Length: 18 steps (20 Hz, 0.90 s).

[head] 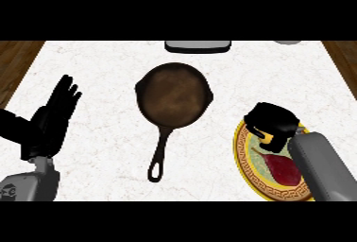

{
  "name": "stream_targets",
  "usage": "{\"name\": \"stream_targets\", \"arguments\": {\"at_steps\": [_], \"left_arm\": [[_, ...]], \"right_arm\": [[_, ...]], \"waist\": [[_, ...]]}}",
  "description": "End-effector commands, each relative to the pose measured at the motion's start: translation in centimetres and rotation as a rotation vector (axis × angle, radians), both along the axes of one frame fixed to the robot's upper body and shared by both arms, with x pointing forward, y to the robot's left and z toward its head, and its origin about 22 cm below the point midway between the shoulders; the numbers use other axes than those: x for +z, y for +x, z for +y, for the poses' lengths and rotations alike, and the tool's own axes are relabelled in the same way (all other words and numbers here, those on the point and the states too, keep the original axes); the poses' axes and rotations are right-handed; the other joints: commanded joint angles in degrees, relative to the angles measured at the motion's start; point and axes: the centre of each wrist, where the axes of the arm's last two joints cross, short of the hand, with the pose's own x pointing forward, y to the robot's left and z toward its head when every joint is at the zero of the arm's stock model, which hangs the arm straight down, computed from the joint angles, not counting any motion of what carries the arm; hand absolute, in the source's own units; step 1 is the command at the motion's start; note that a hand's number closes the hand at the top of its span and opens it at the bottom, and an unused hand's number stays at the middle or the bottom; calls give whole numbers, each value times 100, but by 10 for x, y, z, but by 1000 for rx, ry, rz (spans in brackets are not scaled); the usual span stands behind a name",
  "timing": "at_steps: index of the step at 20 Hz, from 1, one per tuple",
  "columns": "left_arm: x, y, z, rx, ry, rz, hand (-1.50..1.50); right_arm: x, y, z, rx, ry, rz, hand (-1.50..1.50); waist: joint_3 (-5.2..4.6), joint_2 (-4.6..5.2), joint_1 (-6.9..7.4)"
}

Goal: Pick the lemon from the plate and place it in the pan

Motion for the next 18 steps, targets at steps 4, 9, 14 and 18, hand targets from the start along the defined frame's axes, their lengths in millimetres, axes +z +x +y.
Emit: {"name": "stream_targets", "arguments": {"at_steps": [4, 9, 14, 18], "left_arm": [[-1, 1, -1, 0, 3, 6, 0], [-4, 3, -9, -45, -5, 20, 0], [1, 10, -21, -100, -1, 10, 0], [2, 16, -30, -136, 1, 4, 0]], "right_arm": [[-16, -3, 99, -446, 204, 10, 150], [50, 23, 127, -655, 235, -291, 150], [107, 34, 163, -835, 257, -481, 150], [145, 38, 192, -1011, 261, -552, 150]], "waist": [[-14, -67, -13], [-32, -180, 233], [-27, -104, 583], [-26, -3, 804]]}}
